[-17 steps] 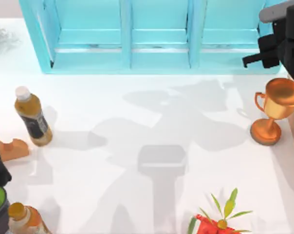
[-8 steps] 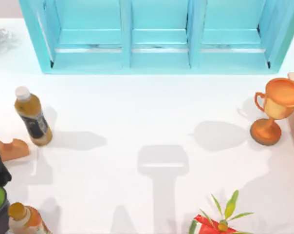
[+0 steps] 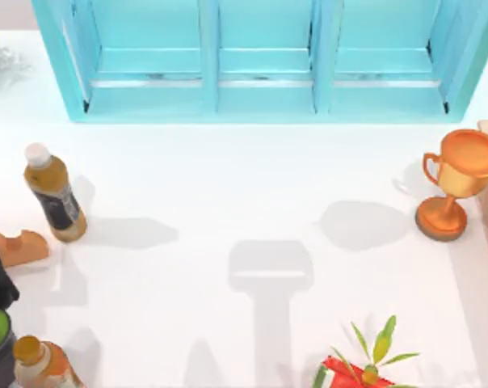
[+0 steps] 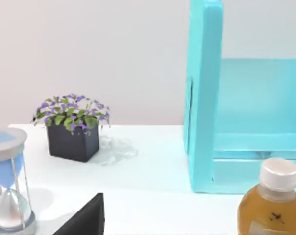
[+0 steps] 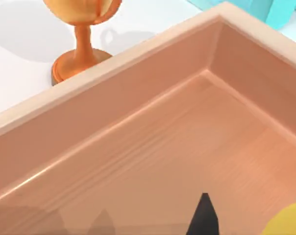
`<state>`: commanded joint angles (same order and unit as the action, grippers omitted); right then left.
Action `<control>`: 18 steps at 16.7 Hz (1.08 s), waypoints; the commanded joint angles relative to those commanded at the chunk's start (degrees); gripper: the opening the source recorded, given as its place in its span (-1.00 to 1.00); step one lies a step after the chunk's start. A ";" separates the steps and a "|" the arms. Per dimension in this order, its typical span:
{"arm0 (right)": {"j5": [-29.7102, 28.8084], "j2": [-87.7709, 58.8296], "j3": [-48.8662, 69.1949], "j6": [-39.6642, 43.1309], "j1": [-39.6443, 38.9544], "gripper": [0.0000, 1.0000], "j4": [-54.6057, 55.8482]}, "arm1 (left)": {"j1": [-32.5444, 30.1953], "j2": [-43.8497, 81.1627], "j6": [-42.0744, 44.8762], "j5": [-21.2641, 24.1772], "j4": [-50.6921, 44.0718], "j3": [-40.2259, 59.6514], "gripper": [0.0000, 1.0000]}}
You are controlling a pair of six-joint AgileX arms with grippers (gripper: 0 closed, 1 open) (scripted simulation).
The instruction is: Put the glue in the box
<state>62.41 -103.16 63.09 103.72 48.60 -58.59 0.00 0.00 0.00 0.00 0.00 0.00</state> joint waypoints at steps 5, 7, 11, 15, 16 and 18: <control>4.80 -1.25 -1.42 4.25 3.87 -1.00 -4.75 | 0.00 0.00 0.00 0.00 0.00 0.00 1.00; 4.80 -1.25 -1.42 4.25 3.87 -1.00 -4.75 | 0.00 0.00 0.00 0.00 0.00 0.00 1.00; 4.73 -1.01 -1.86 2.69 3.11 -1.00 -2.61 | 0.00 0.00 0.00 0.00 0.00 0.00 1.00; 4.99 -0.72 -4.55 -3.66 0.81 -1.00 6.01 | 0.00 0.00 0.00 0.00 0.00 0.00 1.00; 5.07 -0.62 -5.45 -5.78 0.03 -1.00 8.77 | 0.00 0.00 0.00 0.00 0.00 0.00 1.00; 5.22 -0.45 -7.37 -10.28 -1.60 -1.00 14.53 | 0.00 0.00 0.00 0.00 0.00 0.00 1.00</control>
<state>67.64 -103.60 55.71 93.43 47.00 -44.06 0.00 0.00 0.00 0.00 0.00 0.00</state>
